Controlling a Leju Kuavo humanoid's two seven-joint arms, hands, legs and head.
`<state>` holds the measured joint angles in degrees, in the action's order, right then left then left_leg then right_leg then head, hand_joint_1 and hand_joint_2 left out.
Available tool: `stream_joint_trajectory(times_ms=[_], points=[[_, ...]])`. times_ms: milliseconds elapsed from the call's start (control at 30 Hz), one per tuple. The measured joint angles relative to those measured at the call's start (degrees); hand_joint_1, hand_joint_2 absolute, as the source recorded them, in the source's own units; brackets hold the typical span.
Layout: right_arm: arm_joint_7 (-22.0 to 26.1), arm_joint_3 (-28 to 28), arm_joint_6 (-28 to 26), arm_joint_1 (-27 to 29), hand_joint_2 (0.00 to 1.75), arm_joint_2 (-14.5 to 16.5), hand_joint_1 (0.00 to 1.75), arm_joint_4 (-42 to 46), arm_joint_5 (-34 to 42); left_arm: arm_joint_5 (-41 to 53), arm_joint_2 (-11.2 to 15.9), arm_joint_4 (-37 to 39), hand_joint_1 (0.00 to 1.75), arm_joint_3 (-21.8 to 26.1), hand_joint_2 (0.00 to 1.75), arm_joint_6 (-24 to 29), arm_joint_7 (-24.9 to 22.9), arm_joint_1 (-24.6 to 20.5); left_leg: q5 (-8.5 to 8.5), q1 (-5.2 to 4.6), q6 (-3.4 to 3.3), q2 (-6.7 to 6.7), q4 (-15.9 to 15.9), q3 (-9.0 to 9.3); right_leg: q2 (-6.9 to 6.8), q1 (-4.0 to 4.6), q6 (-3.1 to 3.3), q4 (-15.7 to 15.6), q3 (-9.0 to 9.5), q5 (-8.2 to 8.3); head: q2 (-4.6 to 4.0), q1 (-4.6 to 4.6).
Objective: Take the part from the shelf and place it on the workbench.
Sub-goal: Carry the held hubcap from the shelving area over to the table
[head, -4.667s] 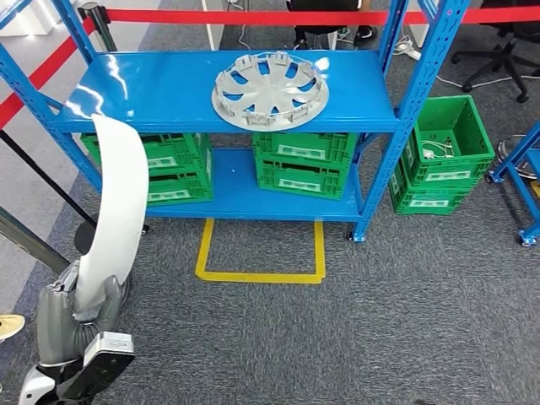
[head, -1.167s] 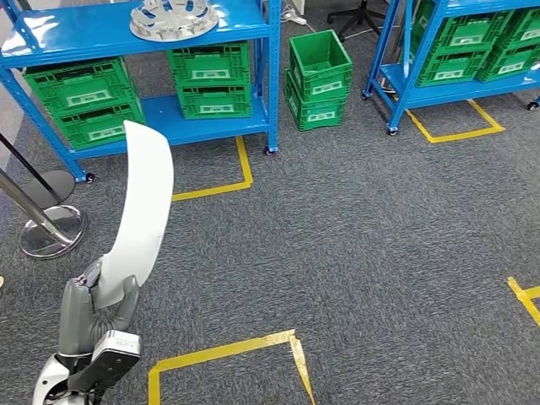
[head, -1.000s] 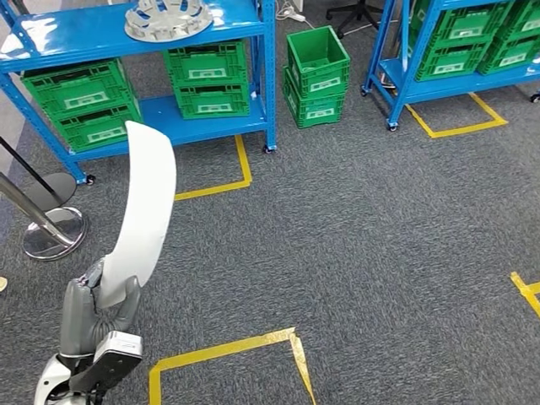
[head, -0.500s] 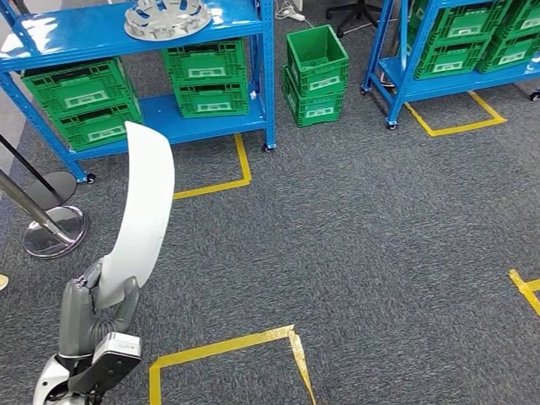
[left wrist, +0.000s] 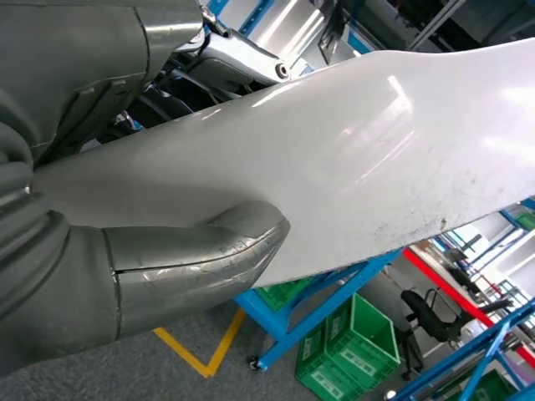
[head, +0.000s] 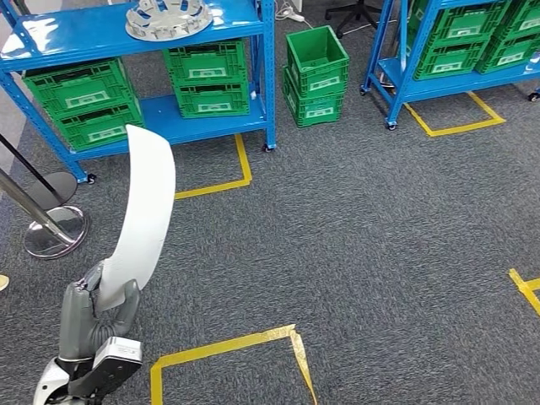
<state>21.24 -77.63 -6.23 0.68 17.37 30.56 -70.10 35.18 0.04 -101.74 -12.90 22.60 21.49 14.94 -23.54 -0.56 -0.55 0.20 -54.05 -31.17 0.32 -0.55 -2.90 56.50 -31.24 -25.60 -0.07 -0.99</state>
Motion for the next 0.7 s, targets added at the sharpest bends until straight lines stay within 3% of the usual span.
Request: stream_joint_trajectory(times_ms=[67,167,200,233,267,333,400,467,533,600,667,700], points=[[0.09,-0.07,0.00,-0.05,0.00,0.01,0.00,0.00,-0.22,0.11,-0.04,-0.26,1.75,0.07,1.75,0.07,0.21,0.03,0.88,0.36,-0.41,0.10,1.76,0.80,0.02,0.10,-0.35,1.86,-0.97,-1.50,0.00,-0.12],[0.29,-0.33,0.00,-0.10,0.00,0.01,0.00,0.00,-0.56,0.13,-0.10,-0.29,1.75,0.19,1.75,0.16,0.40,0.24,1.14,0.68,-0.37,0.14,2.25,0.91,0.01,-0.27,-1.09,12.47,-6.03,-6.85,0.00,-0.28],[0.35,-0.43,-0.01,-0.10,0.00,0.01,0.00,0.00,-0.67,0.14,-0.11,-0.29,1.75,0.22,1.75,0.16,0.44,0.35,1.08,0.81,-0.21,0.13,2.16,0.88,-0.01,-0.45,-1.38,15.00,-7.22,-7.53,0.00,-0.28],[0.38,-0.51,-0.01,-0.10,0.00,0.00,0.00,0.00,-0.75,0.14,-0.12,-0.29,1.75,0.24,1.75,0.16,0.47,0.41,0.97,1.02,0.08,0.10,2.00,0.87,-0.02,-0.65,-1.71,15.32,-7.35,-7.05,0.00,-0.27],[0.40,-0.59,-0.02,-0.10,0.00,-0.01,0.00,0.00,-0.81,0.14,-0.13,-0.29,1.75,0.27,1.75,0.16,0.48,0.44,0.77,1.35,0.51,0.06,1.68,0.87,-0.07,-0.92,-2.12,13.21,-6.26,-5.47,0.00,-0.27],[0.46,-0.75,-0.02,-0.21,0.00,0.08,0.00,-0.05,-0.94,0.15,-0.12,-0.30,1.75,0.36,1.75,0.16,0.48,0.47,-0.06,1.98,1.80,-0.02,0.32,0.62,0.01,-1.49,-3.16,5.94,-2.51,-2.27,0.00,-0.42],[0.53,-0.91,-0.02,-0.41,0.00,0.25,0.00,-0.15,-1.11,0.21,-0.11,-0.37,1.75,0.51,1.75,0.15,0.51,0.51,-0.95,2.15,2.84,-0.08,-1.26,0.06,0.51,-1.73,-2.66,2.40,-0.48,-1.59,0.00,-0.53],[0.57,-1.04,-0.05,-0.52,0.00,0.29,0.00,-0.20,-1.23,0.29,-0.12,-0.47,1.75,0.63,1.75,0.15,0.59,0.60,-1.11,2.09,3.20,-0.14,-1.83,-0.28,0.88,-1.62,-1.10,3.05,-0.71,-2.00,0.00,-0.28],[0.57,-1.18,-0.07,-0.52,0.00,0.25,0.00,-0.21,-1.41,0.36,-0.13,-0.55,1.75,0.70,1.75,0.13,0.63,0.67,-1.80,2.15,3.46,-0.15,-2.70,-0.66,0.88,-1.55,-0.17,3.48,-0.95,-2.07,0.00,0.08],[0.58,-1.34,-0.08,-0.53,0.00,0.23,0.00,-0.22,-1.72,0.51,-0.13,-0.67,1.75,0.82,1.75,0.08,0.64,0.71,-4.76,2.12,3.61,-0.13,-7.68,-3.03,0.88,-1.46,0.42,3.52,-0.98,-2.11,0.00,0.39],[0.58,-1.46,-0.09,-0.52,0.00,0.22,0.00,-0.22,-1.96,0.67,-0.13,-0.75,1.75,0.95,1.75,0.01,0.66,0.79,-8.21,2.00,3.45,-0.13,-15.75,-7.16,0.87,-1.22,0.73,3.50,-1.00,-2.23,0.00,0.58],[0.58,-1.48,-0.09,-0.53,0.00,0.22,0.00,-0.22,-2.03,0.72,-0.13,-0.75,1.75,1.01,1.75,-0.02,0.66,0.85,-8.86,1.91,3.24,-0.13,-18.55,-8.72,0.87,-1.04,0.89,3.50,-0.96,-2.33,0.00,0.60]])
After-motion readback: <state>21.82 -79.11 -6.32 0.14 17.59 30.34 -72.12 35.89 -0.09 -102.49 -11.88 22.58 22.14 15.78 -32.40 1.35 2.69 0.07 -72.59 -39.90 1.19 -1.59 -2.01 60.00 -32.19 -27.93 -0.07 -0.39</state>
